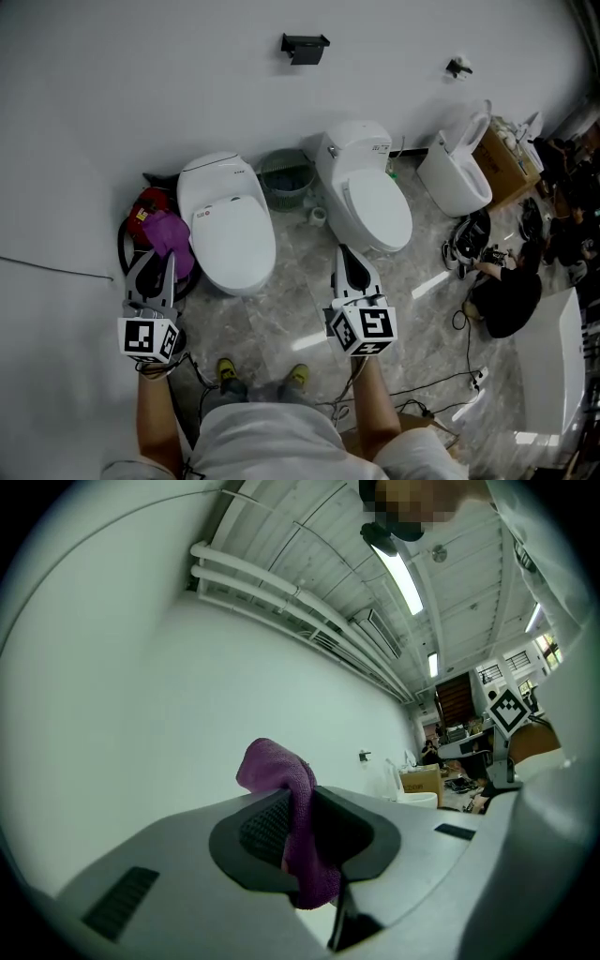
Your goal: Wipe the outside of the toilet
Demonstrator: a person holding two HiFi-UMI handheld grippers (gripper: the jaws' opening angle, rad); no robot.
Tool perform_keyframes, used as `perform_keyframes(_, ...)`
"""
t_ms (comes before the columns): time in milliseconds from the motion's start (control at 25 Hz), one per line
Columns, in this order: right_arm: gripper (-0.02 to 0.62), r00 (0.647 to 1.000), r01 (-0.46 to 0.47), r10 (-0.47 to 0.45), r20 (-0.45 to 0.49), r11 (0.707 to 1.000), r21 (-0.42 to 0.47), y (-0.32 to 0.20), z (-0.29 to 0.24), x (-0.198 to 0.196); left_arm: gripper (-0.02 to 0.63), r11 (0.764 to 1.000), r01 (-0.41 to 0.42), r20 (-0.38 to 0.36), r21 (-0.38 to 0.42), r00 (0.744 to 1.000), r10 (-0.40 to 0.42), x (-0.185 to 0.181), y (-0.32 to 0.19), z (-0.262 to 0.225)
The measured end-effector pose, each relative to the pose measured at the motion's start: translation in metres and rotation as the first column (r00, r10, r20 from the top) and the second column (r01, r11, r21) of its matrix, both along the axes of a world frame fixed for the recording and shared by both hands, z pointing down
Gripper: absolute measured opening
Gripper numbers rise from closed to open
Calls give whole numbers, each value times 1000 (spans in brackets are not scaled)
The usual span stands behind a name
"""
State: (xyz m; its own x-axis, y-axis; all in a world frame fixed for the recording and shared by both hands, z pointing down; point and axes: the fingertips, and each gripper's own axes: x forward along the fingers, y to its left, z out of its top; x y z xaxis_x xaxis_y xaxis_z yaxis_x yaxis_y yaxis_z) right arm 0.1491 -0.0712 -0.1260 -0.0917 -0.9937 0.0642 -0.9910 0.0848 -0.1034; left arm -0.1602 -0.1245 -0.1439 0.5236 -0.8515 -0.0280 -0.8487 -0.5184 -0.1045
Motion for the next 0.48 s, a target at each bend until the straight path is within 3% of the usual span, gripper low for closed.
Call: perform_keyframes(480, 6, 1000, 11, -11, -18, 1000, 3, 3, -9, -9, 86, 1000, 8, 3, 1, 1000, -8, -6, 7, -3)
